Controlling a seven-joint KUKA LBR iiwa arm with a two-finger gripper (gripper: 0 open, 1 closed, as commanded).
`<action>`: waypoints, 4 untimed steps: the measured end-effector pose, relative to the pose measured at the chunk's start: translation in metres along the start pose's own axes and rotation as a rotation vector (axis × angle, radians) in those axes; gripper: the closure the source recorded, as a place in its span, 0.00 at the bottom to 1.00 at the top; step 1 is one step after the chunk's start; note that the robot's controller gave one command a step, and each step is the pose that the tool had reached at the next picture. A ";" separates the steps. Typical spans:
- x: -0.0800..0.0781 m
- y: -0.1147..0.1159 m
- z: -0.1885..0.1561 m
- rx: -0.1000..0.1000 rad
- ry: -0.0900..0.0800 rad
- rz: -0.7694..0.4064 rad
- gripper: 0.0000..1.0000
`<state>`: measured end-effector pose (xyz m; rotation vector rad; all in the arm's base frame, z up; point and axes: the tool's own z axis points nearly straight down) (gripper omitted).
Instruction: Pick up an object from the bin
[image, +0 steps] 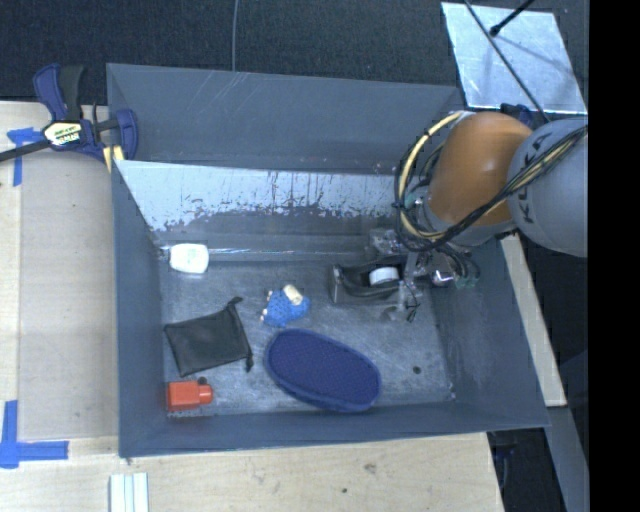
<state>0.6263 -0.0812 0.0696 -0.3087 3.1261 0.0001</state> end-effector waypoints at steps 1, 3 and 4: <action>0.001 0.000 0.000 -0.001 0.006 -0.001 1.00; 0.002 0.000 -0.056 0.002 -0.002 -0.002 1.00; 0.003 0.000 -0.055 0.000 0.002 -0.002 1.00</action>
Offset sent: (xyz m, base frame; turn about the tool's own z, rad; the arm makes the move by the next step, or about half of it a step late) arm 0.0000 0.0000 0.0000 0.0000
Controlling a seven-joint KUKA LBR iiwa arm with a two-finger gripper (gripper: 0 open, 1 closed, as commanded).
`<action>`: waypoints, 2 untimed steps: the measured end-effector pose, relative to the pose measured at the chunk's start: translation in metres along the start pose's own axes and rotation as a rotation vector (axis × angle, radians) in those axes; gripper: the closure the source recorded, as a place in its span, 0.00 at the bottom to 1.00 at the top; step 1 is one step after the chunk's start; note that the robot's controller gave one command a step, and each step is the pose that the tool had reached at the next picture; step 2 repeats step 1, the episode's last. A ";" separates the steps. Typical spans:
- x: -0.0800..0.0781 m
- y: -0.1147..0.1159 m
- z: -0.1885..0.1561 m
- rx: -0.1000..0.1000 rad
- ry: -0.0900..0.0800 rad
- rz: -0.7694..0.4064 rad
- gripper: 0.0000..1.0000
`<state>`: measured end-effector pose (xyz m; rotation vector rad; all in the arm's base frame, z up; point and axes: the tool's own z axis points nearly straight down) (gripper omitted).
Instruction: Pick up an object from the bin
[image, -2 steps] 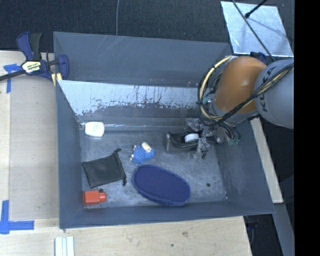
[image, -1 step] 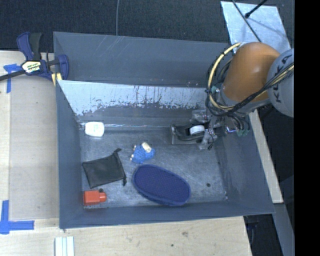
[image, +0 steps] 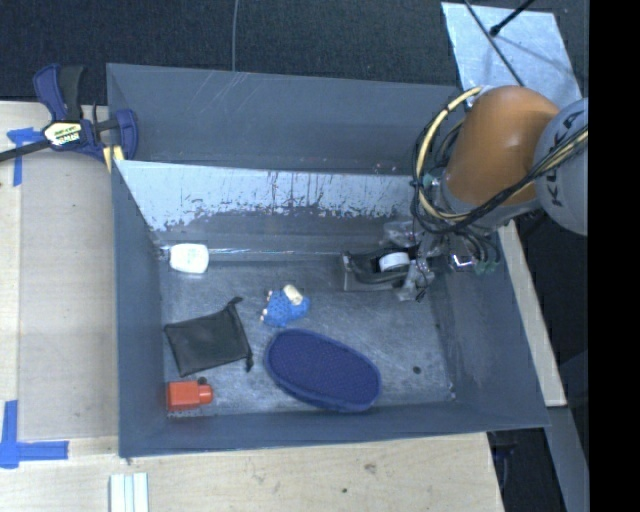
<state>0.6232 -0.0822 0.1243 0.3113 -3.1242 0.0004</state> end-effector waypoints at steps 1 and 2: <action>0.001 0.000 -0.009 0.000 -0.001 0.000 1.00; 0.001 0.000 -0.009 0.000 -0.001 0.000 1.00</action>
Offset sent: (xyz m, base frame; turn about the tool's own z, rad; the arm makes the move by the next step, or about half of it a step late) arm 0.0000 -0.0001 0.0119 0.0000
